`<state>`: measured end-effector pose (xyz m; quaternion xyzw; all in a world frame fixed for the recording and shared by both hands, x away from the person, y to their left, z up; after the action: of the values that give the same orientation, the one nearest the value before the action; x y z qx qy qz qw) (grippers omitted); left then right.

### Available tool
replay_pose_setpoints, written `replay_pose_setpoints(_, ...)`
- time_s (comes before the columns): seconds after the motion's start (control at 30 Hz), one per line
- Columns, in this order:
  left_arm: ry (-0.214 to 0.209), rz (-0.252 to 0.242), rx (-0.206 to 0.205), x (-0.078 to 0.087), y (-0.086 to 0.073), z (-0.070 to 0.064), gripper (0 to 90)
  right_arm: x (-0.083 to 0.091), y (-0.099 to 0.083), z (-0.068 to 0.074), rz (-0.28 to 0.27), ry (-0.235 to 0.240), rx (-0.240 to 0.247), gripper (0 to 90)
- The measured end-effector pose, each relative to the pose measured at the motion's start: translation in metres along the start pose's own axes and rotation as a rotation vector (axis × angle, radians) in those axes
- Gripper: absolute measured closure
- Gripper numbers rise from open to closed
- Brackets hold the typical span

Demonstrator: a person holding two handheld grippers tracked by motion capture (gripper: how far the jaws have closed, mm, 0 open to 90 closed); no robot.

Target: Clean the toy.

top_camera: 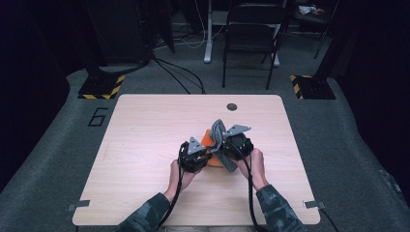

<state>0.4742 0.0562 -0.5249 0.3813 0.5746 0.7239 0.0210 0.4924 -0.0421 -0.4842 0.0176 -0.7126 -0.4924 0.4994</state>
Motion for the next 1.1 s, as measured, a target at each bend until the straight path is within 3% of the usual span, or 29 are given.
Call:
replay_pose_setpoints(0.07, -0.003, -0.001, 0.007, -0.001, -0.001, 0.000, 75.1, -0.003, -0.001, -0.003, -0.004, -0.001, 0.007, 71.0)
replay_pose_setpoints(0.1, -0.003, 0.001, 0.007, -0.001, -0.001, 0.001, 74.9, -0.001, -0.004, -0.003, 0.023, -0.008, -0.006, 70.9)
replay_pose_setpoints(0.13, -0.007, 0.002, 0.009, -0.001, -0.001, 0.001, 74.9, -0.001, -0.004, -0.006, 0.025, -0.014, 0.019, 70.9)
replay_pose_setpoints(0.27, -0.010, 0.009, 0.010, -0.002, -0.002, 0.004, 74.6, -0.001, -0.011, -0.013, 0.042, -0.007, -0.028, 70.8)
replay_pose_setpoints(0.63, -0.023, 0.011, 0.058, -0.005, -0.004, 0.010, 74.7, -0.007, -0.037, -0.038, 0.096, 0.012, -0.154, 70.8)
replay_pose_setpoints(0.9, -0.024, 0.014, 0.088, -0.007, -0.005, 0.016, 74.4, -0.021, -0.068, -0.057, 0.175, -0.030, -0.208, 70.7)
replay_pose_setpoints(1.0, -0.027, 0.018, 0.099, -0.007, -0.006, 0.018, 74.3, -0.031, -0.082, -0.063, 0.199, -0.005, -0.246, 70.7)
replay_pose_setpoints(1.1, -0.025, 0.015, 0.107, -0.007, -0.006, 0.019, 74.1, -0.026, -0.080, -0.064, 0.212, -0.011, -0.251, 70.8)
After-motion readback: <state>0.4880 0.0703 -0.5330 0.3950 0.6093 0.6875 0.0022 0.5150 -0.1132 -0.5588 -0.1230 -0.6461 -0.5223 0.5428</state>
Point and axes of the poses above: each handheld gripper's, and its own axes: x roughly backward along the jaws, y roughly out of its top, z roughly to its left, the point moved 9 cm from there along -x, roughly forward along the jaws, and after that the axes turned 10 degrees about y, right-handed, at the moved point
